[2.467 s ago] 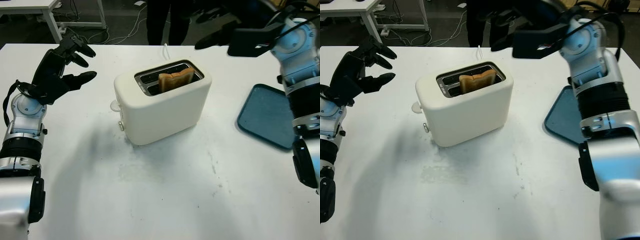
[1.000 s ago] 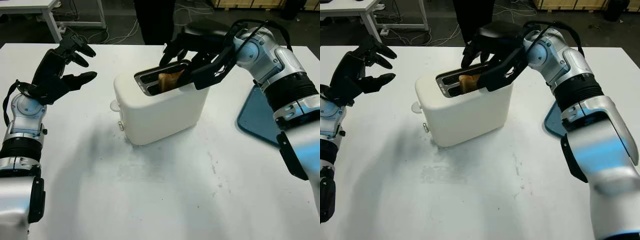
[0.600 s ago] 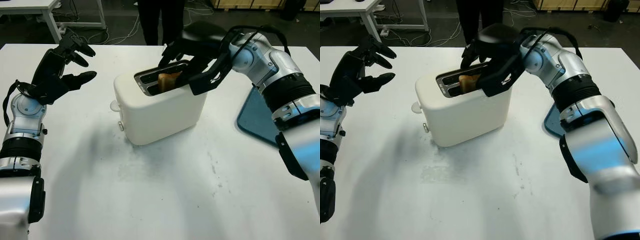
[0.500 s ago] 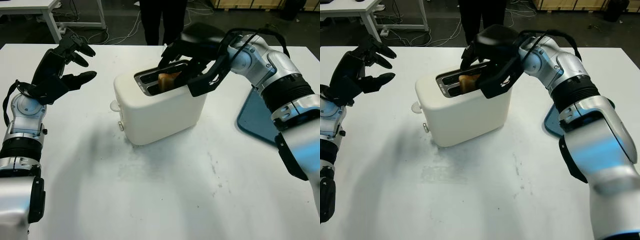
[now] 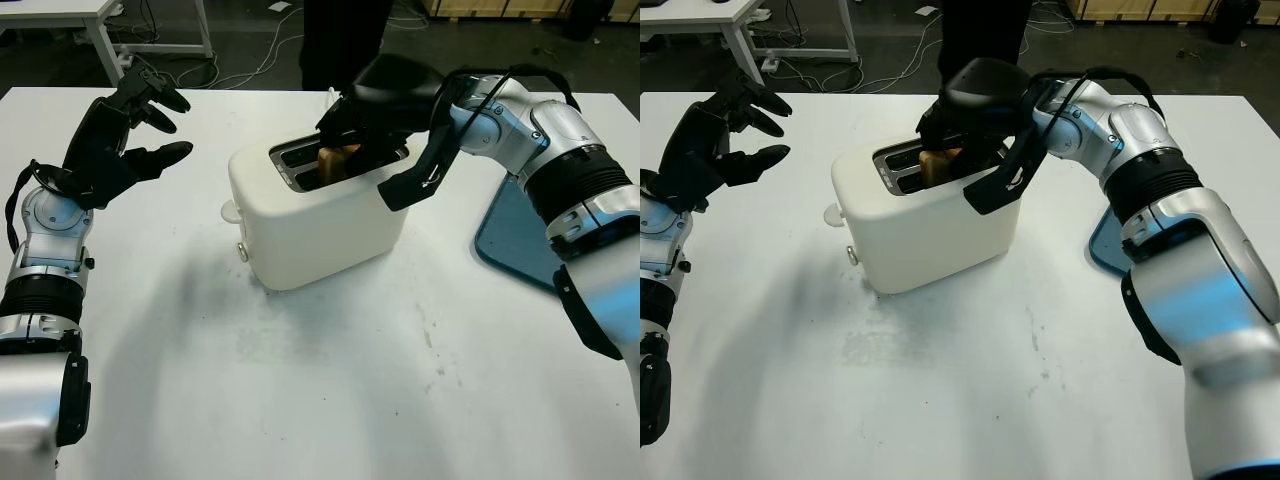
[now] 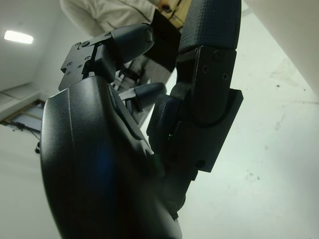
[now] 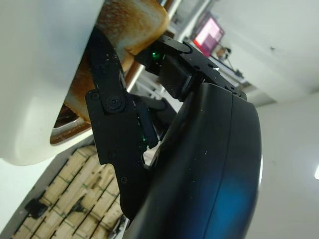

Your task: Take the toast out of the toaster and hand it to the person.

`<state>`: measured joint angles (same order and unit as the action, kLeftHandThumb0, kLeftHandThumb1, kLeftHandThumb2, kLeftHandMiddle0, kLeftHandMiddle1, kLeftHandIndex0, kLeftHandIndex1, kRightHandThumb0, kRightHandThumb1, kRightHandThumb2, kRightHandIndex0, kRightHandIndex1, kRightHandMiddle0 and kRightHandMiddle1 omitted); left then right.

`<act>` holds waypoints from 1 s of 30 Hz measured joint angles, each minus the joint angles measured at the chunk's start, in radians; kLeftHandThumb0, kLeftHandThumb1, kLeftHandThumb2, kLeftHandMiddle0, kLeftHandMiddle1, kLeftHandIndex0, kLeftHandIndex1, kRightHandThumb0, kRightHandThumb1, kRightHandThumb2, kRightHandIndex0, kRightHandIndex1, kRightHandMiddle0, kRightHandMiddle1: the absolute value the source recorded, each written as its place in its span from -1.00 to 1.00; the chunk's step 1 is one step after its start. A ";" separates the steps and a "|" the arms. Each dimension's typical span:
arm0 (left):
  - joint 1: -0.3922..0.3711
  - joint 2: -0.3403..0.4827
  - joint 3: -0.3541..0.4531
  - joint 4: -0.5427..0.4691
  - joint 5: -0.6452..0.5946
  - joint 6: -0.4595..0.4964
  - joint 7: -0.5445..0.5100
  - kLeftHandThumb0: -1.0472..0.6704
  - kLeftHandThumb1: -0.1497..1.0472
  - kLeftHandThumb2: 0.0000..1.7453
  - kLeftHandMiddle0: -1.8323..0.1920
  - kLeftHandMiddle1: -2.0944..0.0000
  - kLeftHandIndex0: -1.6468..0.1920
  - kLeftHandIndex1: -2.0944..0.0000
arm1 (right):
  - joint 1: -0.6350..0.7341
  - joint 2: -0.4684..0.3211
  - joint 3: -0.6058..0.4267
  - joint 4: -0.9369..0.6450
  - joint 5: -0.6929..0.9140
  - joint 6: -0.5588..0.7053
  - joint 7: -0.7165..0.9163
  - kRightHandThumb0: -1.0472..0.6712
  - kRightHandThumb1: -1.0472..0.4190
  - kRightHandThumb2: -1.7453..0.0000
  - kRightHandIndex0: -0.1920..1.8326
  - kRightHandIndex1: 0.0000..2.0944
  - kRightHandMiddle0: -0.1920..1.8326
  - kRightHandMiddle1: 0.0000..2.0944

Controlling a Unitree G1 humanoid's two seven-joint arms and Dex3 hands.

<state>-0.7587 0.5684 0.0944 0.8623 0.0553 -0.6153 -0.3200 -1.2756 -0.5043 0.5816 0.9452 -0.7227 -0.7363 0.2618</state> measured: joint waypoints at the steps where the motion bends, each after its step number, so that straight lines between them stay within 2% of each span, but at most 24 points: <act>1: 0.000 0.000 0.000 0.000 0.000 0.000 0.000 -1.00 0.79 -0.68 0.76 -0.57 0.70 -0.44 | 0.000 0.000 0.002 -0.003 0.000 0.002 0.008 -0.25 -0.81 0.98 0.06 0.19 0.14 -0.35; 4: 0.000 0.000 0.000 0.000 0.000 0.000 0.000 -1.00 0.79 -0.69 0.75 -0.57 0.69 -0.44 | 0.000 -0.005 0.010 -0.013 -0.001 0.006 0.019 -0.27 -0.82 0.91 -0.05 0.12 0.12 -0.29; 7: 0.000 0.000 0.000 0.000 0.000 0.000 0.000 -1.00 0.79 -0.70 0.75 -0.57 0.69 -0.44 | 0.006 -0.013 0.015 -0.028 -0.016 0.008 -0.015 -0.33 -0.83 0.85 -0.02 0.37 0.13 -0.15; 8: 0.000 0.000 0.000 0.000 0.000 0.000 0.000 -1.00 0.79 -0.69 0.76 -0.56 0.70 -0.43 | 0.015 -0.018 0.018 -0.037 -0.035 0.008 -0.056 -0.41 -0.83 0.76 0.10 0.54 0.07 0.21; 9: 0.000 0.000 0.000 0.000 0.000 -0.002 0.001 -1.00 0.79 -0.67 0.76 -0.56 0.71 -0.43 | 0.025 -0.024 0.022 -0.046 -0.063 0.008 -0.118 -0.45 -0.83 0.70 0.17 0.60 0.03 0.41; 11: 0.000 0.000 0.000 0.001 0.001 -0.005 0.005 -1.00 0.79 -0.66 0.77 -0.57 0.71 -0.44 | 0.036 -0.041 0.042 -0.058 -0.139 0.007 -0.267 -0.48 -0.83 0.51 0.27 0.65 0.00 0.61; 14: 0.000 0.000 -0.001 0.002 0.001 -0.005 0.009 -1.00 0.79 -0.67 0.77 -0.57 0.71 -0.44 | 0.038 -0.051 0.060 -0.054 -0.211 0.007 -0.410 -0.42 -0.83 0.38 0.26 0.67 -0.02 0.66; 17: 0.000 0.000 -0.001 0.002 0.001 -0.005 0.010 -1.00 0.79 -0.68 0.76 -0.58 0.70 -0.45 | 0.038 -0.053 0.068 -0.037 -0.246 0.006 -0.487 -0.37 -0.83 0.36 0.24 0.67 -0.06 0.67; 30: 0.000 0.000 -0.001 0.002 0.001 -0.005 0.013 -1.00 0.79 -0.67 0.76 -0.58 0.71 -0.45 | -0.002 -0.052 0.034 0.083 -0.247 0.022 -0.606 -0.37 -0.83 0.47 0.20 0.67 -0.08 0.67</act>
<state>-0.7586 0.5685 0.0934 0.8640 0.0562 -0.6205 -0.3073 -1.2771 -0.5561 0.6157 1.0286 -0.9692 -0.7139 -0.3445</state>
